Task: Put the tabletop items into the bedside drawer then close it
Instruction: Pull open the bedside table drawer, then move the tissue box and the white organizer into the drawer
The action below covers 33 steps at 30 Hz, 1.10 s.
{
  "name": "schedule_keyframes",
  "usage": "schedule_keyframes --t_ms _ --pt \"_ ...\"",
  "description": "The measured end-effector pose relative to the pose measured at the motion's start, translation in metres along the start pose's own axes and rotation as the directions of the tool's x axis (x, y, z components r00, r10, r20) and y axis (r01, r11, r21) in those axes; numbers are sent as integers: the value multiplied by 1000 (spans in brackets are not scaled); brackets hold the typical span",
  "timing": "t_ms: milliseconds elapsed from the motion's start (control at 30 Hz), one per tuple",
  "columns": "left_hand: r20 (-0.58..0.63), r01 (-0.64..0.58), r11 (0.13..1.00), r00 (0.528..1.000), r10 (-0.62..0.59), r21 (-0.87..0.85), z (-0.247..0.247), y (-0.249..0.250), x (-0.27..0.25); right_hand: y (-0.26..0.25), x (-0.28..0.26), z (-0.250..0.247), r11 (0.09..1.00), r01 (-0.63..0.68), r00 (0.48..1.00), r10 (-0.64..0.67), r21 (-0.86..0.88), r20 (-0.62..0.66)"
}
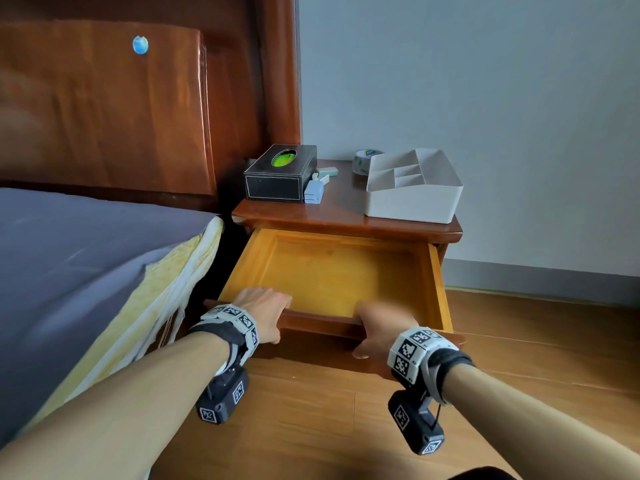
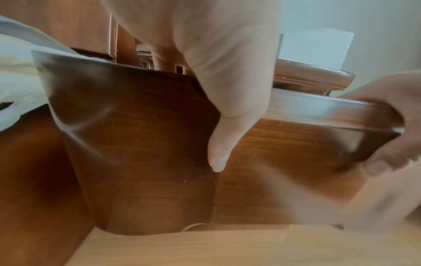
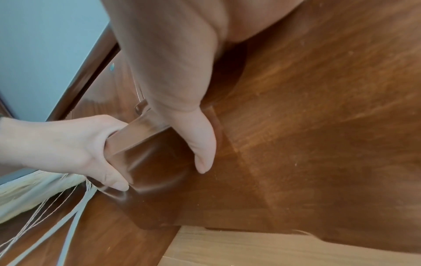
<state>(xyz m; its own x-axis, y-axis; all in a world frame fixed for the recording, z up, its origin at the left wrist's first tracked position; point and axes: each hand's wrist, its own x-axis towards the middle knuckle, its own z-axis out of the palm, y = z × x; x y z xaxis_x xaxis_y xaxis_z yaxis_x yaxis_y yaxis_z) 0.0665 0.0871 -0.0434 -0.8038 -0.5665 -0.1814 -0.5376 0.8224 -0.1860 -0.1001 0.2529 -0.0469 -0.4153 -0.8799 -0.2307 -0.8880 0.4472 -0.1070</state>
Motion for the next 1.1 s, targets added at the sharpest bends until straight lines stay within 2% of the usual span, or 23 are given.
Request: schedule_keyframes --t_ms 133,267,333,367,467,533,600,633,700,733,767,800,866,933,966,1100 --pt "16 -35 999 999 35 -7 0 -2 -3 3 3 0 999 35 999 -36 24 26" --pt "212 -14 993 977 38 -117 -15 -6 11 9 13 -9 984 -2 993 -19 179 114" --pt "286 -21 982 955 76 -190 -29 -12 20 11 20 -22 967 -12 994 -16 256 106" --pt "286 -24 973 954 90 -229 -37 -14 26 12 23 -33 961 -16 997 -6 277 79" --pt "178 -20 949 981 79 -313 -68 -19 43 17 30 -74 950 -20 999 34 313 -38" --pt "38 -9 933 999 24 -360 -90 -22 56 23 34 -102 948 11 988 39 319 -150" --pt "-134 -32 910 991 -27 -414 -111 -26 69 30 39 -125 946 64 945 45 317 -325" --pt "-233 -51 897 971 -60 -440 -120 -28 76 34 44 -134 949 90 897 55 303 -439" --pt "-429 -80 876 890 -152 -476 -134 -33 93 45 57 -149 968 101 777 67 229 -626" --pt "-504 -86 872 841 -196 -483 -140 -38 102 52 65 -155 983 56 748 75 176 -659" --pt "-546 -79 871 805 -231 -485 -143 -44 113 58 73 -160 992 -19 756 97 127 -647" --pt "-552 -56 874 794 -254 -483 -146 -50 123 65 81 -163 991 -104 791 137 89 -596" --pt "-447 35 881 852 -273 -472 -144 -63 141 74 93 -164 974 -226 853 213 31 -476" --pt "-315 116 893 910 -271 -434 -135 -70 156 80 103 -157 964 -264 858 218 -34 -465" --pt "-297 140 906 915 -272 -399 -129 -72 163 81 105 -154 961 -270 846 211 -52 -489" --pt "-408 180 951 871 -273 -251 -123 -79 179 88 108 -151 963 -256 841 175 -90 -511"
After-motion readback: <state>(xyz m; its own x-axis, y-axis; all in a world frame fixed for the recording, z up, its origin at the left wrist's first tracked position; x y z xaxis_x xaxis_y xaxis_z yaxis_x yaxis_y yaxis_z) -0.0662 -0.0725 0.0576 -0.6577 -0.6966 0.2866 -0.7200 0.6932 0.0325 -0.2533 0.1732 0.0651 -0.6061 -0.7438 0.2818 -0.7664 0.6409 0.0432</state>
